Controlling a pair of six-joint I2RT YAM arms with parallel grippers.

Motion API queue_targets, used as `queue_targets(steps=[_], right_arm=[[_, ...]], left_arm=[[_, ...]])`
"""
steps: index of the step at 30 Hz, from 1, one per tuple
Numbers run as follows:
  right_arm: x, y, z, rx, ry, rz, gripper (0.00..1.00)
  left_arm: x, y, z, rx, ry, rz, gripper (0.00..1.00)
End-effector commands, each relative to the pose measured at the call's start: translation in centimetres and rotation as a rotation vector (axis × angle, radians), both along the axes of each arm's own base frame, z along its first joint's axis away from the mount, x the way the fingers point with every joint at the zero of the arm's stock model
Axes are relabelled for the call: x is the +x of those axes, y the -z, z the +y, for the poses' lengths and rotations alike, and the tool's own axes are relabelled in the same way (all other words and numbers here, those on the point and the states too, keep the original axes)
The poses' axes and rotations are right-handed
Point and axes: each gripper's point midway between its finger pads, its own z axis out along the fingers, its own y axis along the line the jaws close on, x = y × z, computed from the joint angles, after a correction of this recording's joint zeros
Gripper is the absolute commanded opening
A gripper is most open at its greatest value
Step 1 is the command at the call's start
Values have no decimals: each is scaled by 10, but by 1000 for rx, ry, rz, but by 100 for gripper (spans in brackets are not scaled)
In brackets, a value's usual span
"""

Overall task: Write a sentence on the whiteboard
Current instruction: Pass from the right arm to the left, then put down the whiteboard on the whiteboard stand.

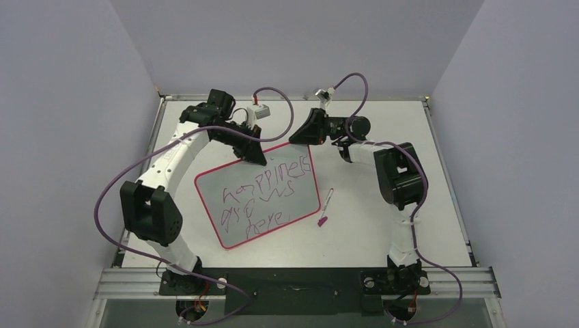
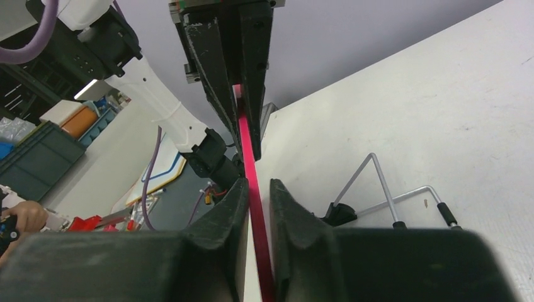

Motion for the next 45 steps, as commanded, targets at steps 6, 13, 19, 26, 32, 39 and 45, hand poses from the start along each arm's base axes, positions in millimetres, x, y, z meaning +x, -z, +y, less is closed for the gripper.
queue_targets(steps=[6, 13, 19, 26, 32, 39, 45], right_arm=[[-11, -72, -1, 163, 77, -145, 71], [-4, -104, -9, 241, 152, -128, 82], [29, -117, -26, 226, 370, -108, 83], [64, -80, -43, -87, 670, -126, 84], [57, -68, -57, -119, 716, -109, 84], [32, -65, -65, -106, 724, -87, 84], [19, -57, -66, -106, 703, -57, 84]], left_arm=[[-5, -61, 15, 25, -188, -150, 0], [-5, -96, 21, -4, -251, -244, 0], [-3, -131, 25, -26, -301, -309, 0], [9, -155, 22, -39, -278, -383, 0], [24, -133, 20, 15, -167, -408, 0], [39, -130, 20, 10, -65, -457, 0], [46, -125, 21, -13, -6, -444, 0]])
